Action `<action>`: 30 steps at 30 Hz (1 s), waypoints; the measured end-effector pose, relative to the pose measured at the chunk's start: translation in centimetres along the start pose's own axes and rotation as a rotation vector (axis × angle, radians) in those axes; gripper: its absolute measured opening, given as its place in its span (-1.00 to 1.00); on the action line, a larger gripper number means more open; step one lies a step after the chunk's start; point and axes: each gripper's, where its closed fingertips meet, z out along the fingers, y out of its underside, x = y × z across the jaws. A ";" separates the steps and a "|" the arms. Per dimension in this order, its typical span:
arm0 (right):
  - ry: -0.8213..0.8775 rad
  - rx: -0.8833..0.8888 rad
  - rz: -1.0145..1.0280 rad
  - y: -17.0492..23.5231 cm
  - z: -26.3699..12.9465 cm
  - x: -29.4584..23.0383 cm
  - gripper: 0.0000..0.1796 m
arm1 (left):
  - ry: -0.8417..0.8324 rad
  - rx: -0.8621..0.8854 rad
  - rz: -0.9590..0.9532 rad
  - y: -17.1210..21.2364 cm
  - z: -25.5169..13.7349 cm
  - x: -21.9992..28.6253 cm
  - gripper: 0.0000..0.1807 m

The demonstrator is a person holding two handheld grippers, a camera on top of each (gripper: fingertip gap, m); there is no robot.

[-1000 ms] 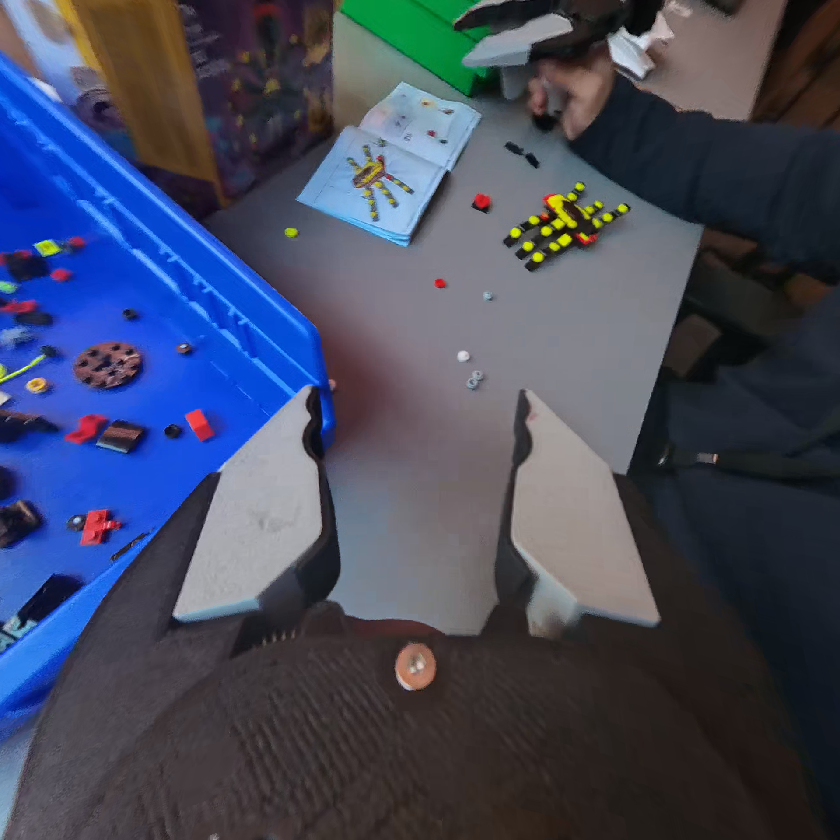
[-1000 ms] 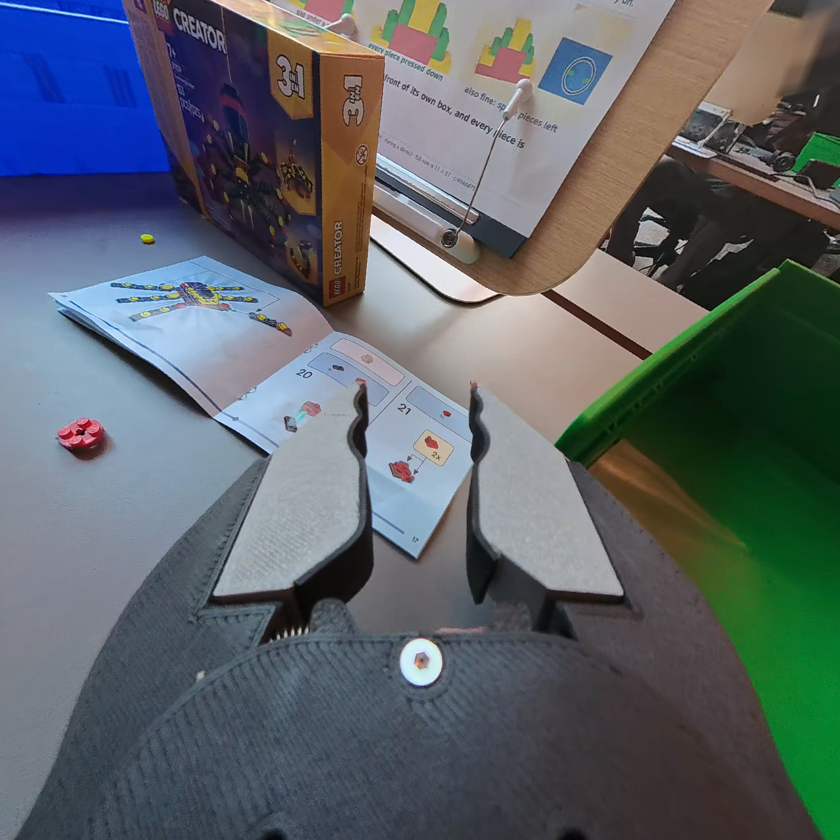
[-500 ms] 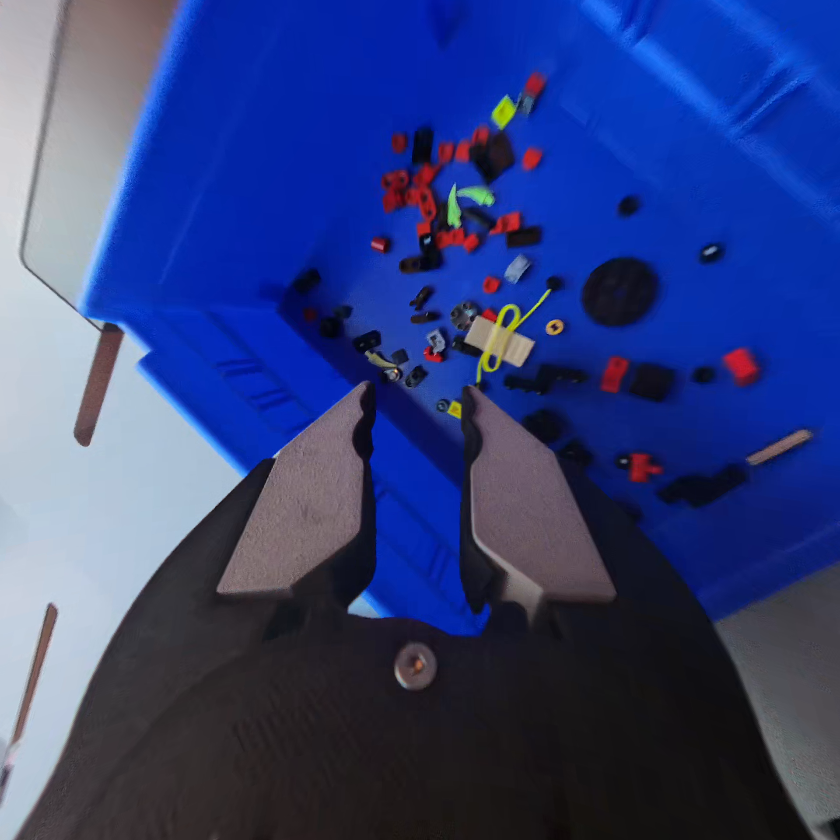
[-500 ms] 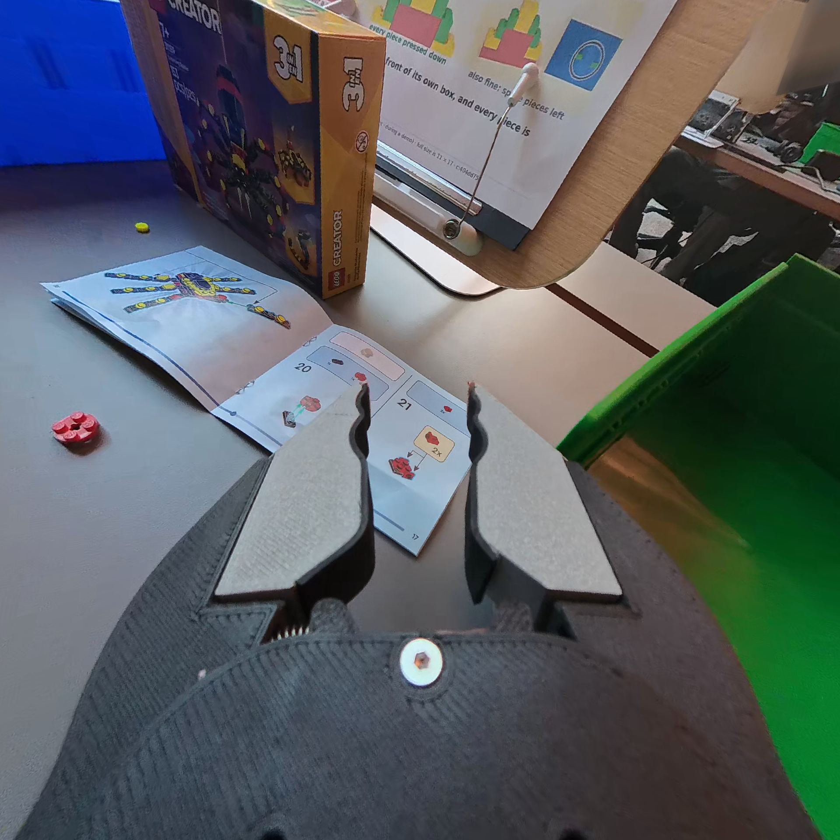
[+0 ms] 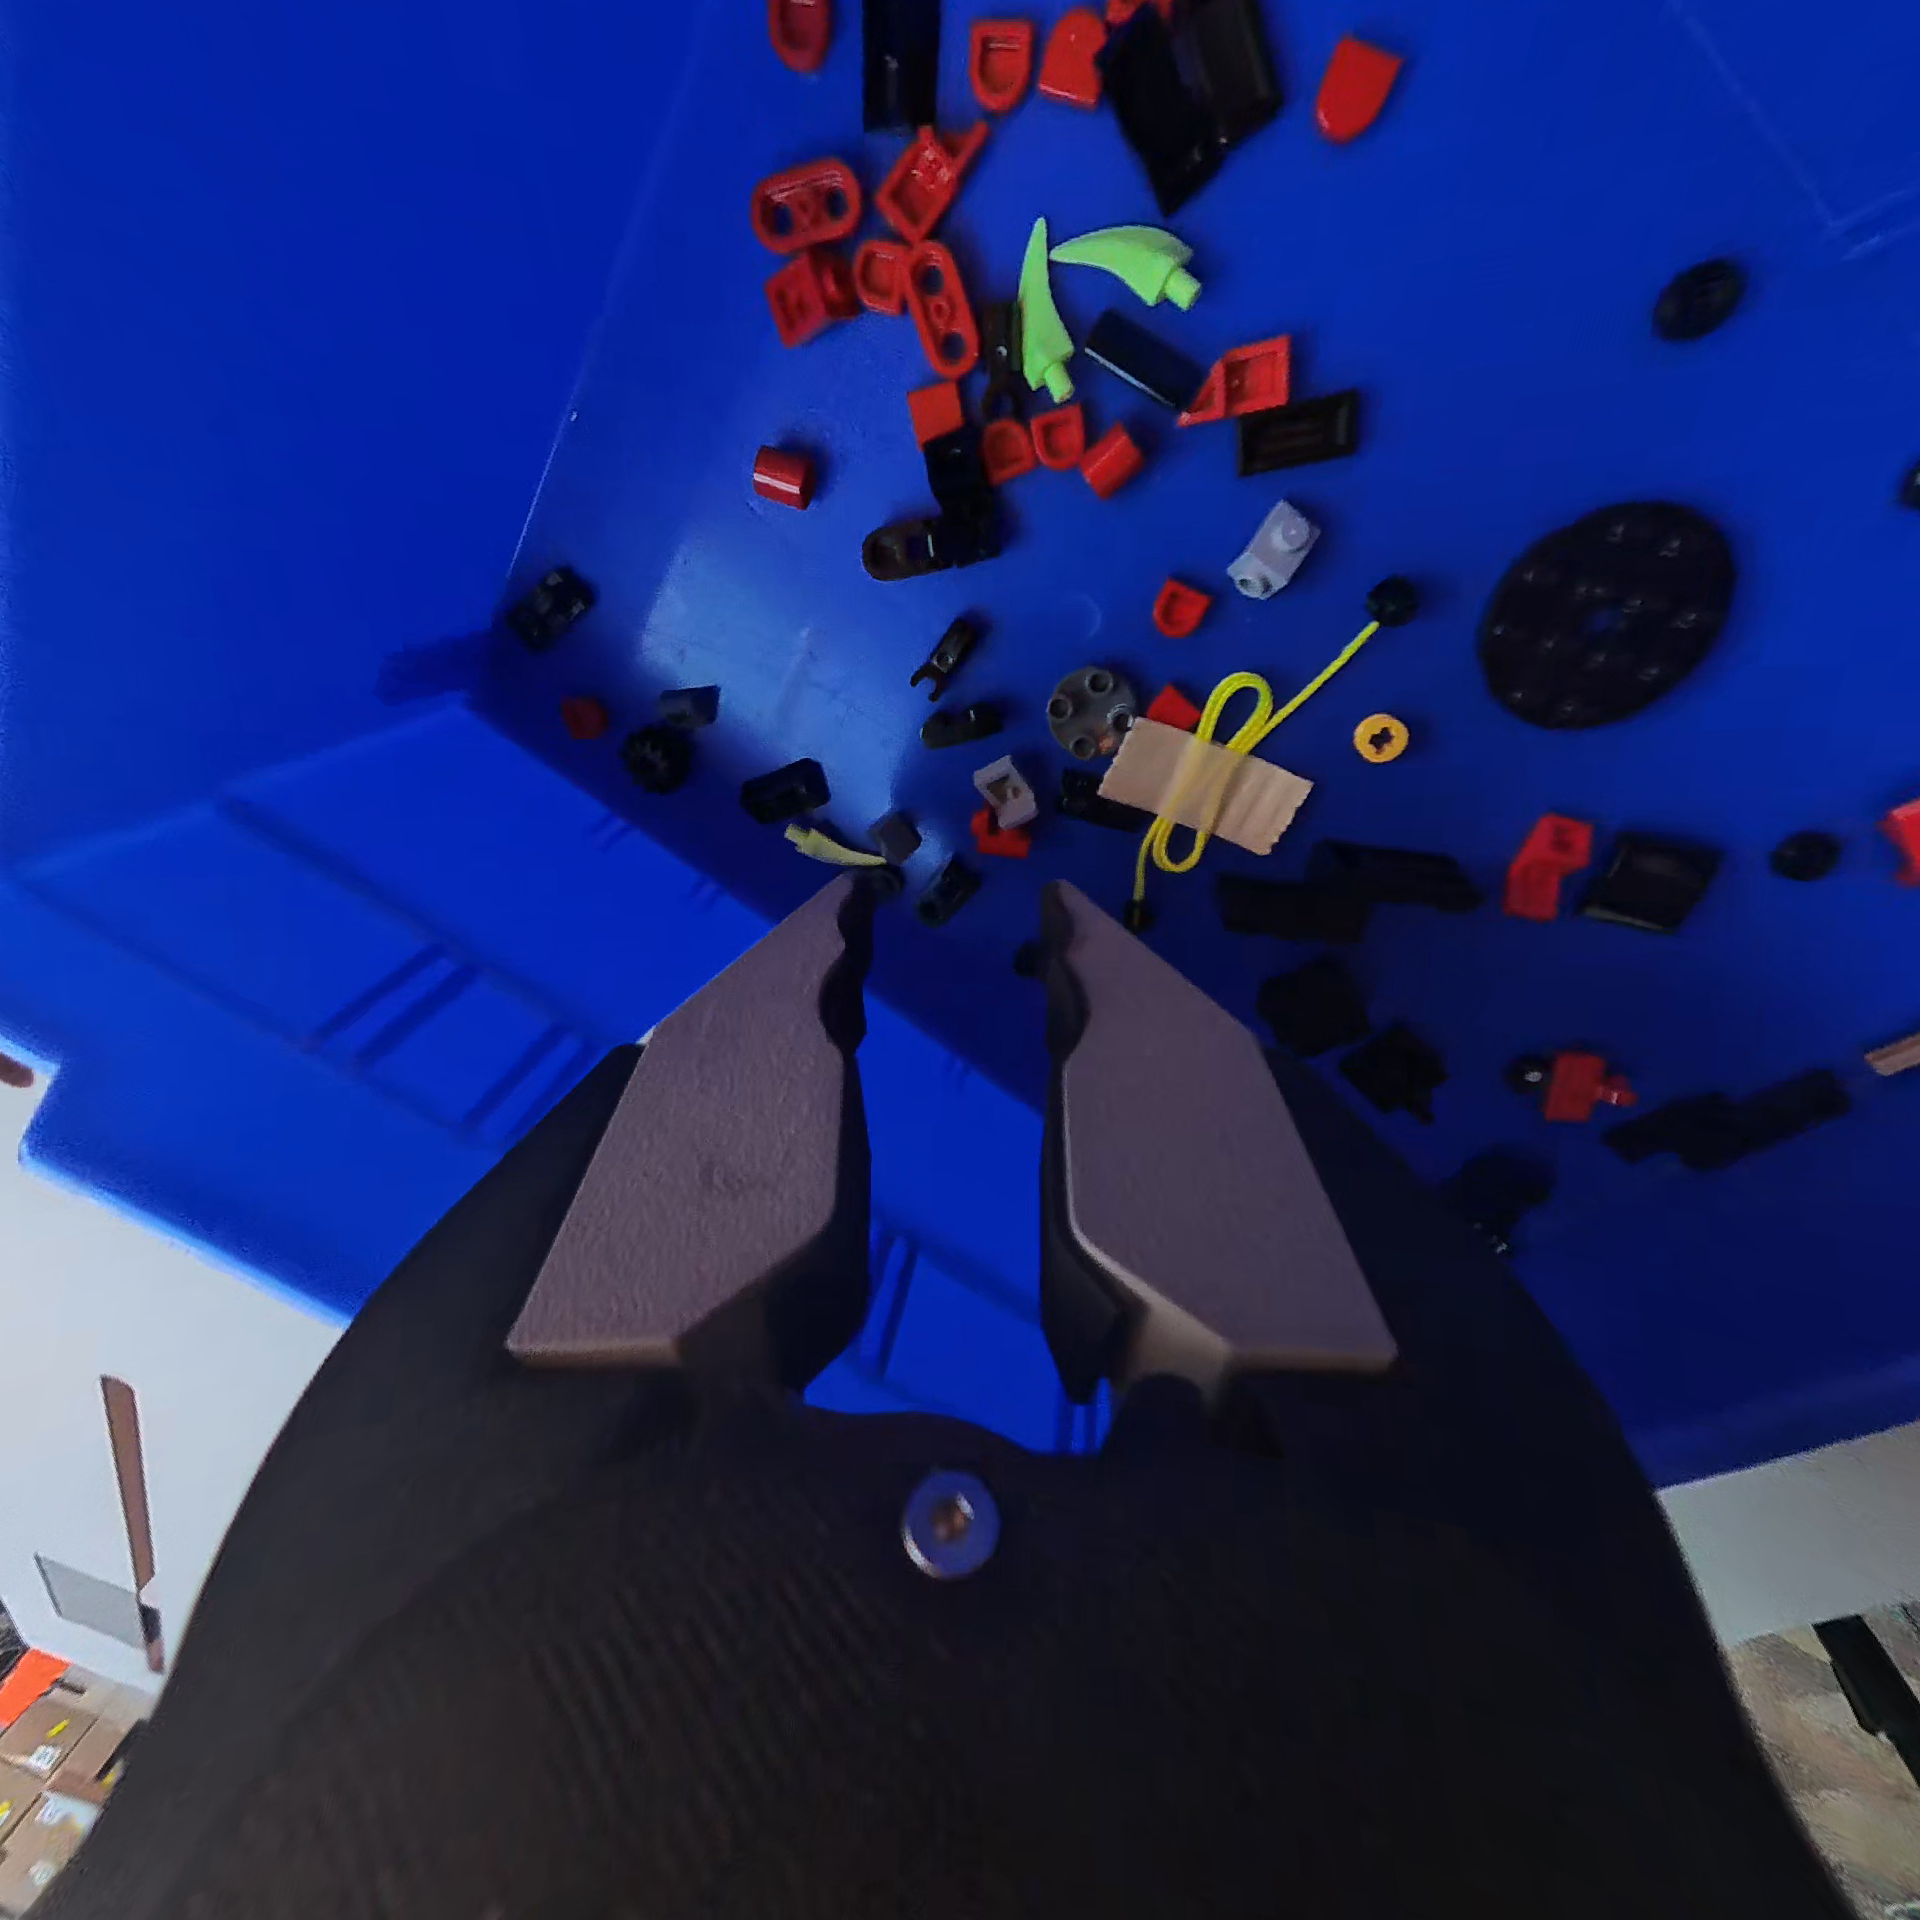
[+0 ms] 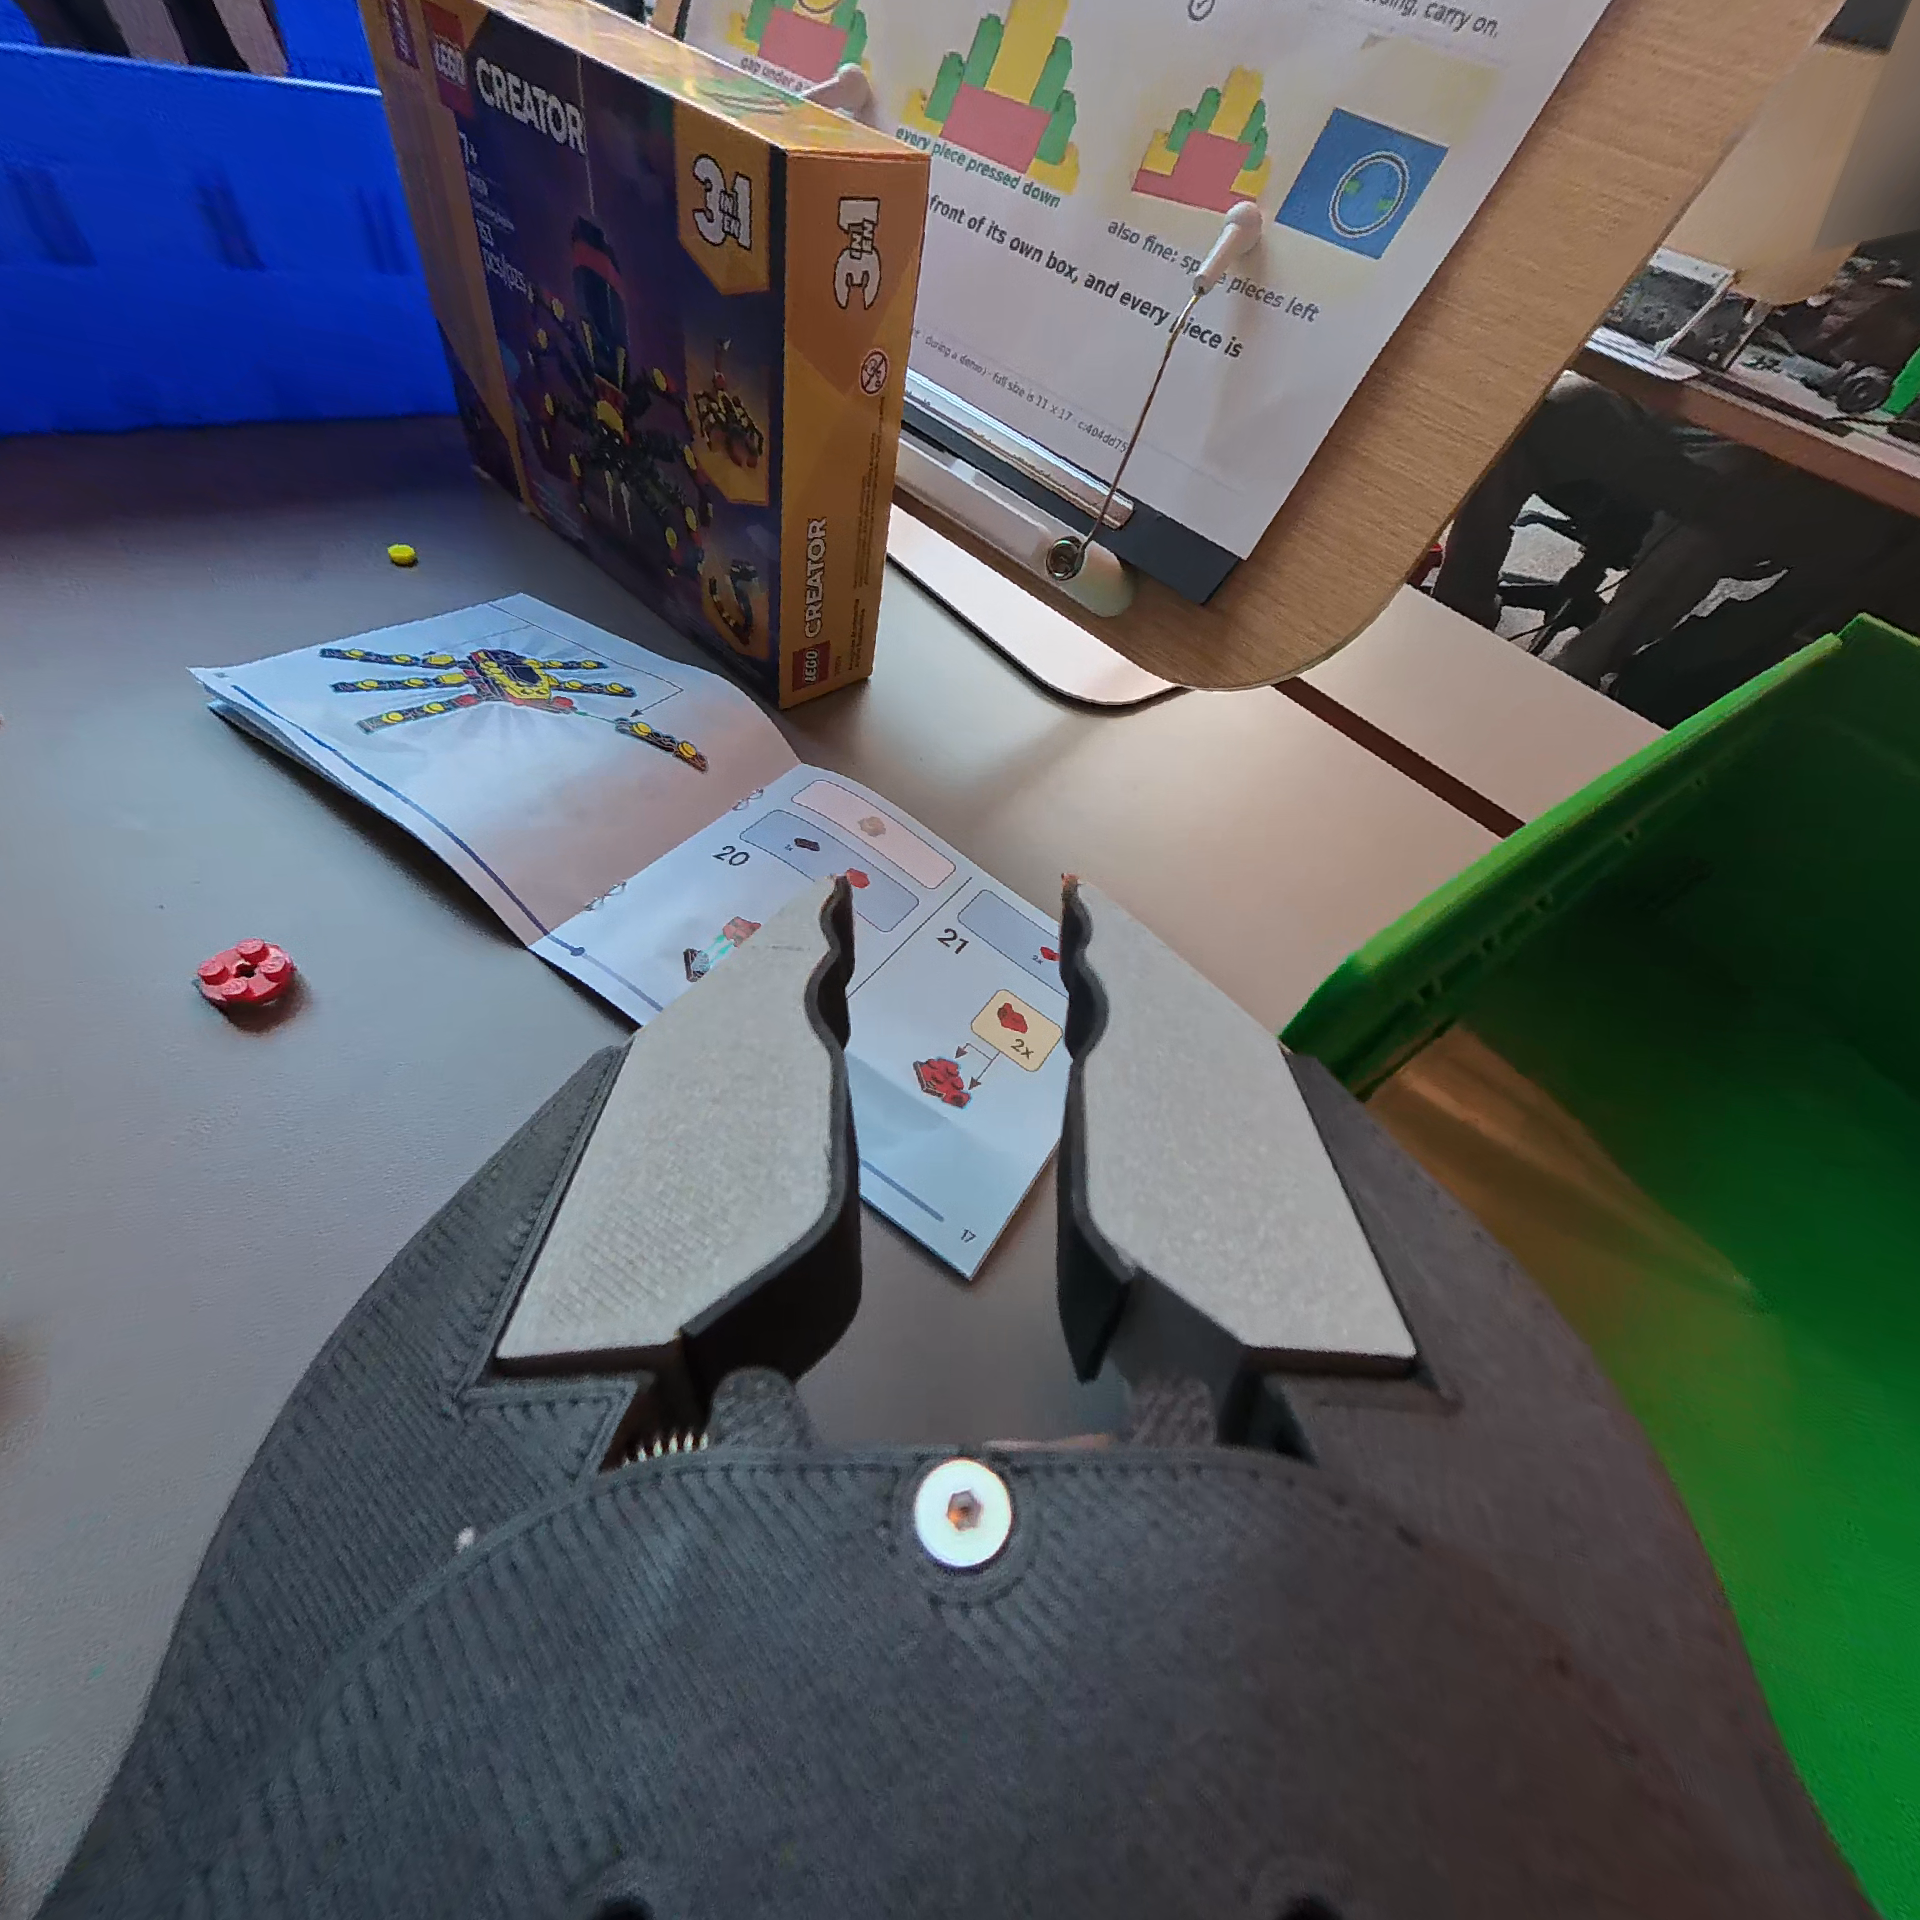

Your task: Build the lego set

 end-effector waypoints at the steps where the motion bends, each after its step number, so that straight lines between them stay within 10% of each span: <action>1: 0.001 0.004 0.000 -0.1 -0.1 0.0 -0.61 | -0.001 -0.015 0.000 0.1 0.1 0.0 -0.67; 17: -0.020 0.039 0.020 -0.5 -0.4 -0.1 -0.63 | -0.007 -0.060 0.011 -0.2 1.0 -0.4 -1.00; 30: -0.043 0.058 0.032 -0.8 -0.6 -0.5 -0.66 | 0.010 0.021 -0.095 -0.8 -0.1 -0.1 -0.79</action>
